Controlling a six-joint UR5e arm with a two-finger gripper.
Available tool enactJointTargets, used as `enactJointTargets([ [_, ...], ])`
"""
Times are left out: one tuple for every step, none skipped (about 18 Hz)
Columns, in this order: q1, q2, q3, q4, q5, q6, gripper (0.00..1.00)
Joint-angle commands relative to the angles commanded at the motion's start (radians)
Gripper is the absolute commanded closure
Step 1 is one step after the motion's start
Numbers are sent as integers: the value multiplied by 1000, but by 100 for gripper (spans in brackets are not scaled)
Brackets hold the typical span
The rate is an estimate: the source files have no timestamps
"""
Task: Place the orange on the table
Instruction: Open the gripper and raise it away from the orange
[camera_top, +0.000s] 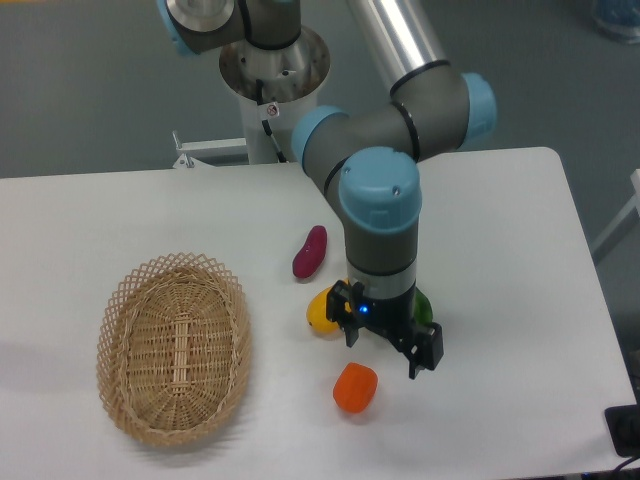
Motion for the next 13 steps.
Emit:
enactJointTargets([
  [2,0,0,0,-2,6,0],
  [5,5,-2,0,-6,18,0],
  [11,18,-3,0,-17,28,0],
  [17,21,-3,-3,-23,28,0],
  [21,26,-2,-18,-28,28,0],
  [23,34,-2,-24,-29,29,0],
  [26,35,-2,-28,-29,37,0],
  [38,47,-5,-37,-32,52,0],
  [40,52,-5,-47,-35,64,0],
  [46,58,-6,-57,-43,78,0],
  [58,63,-8,-58,-60,78,0],
  [64,74,-8,-58,-69,78,0],
  [72,81,-9,-64,-75,80,0],
])
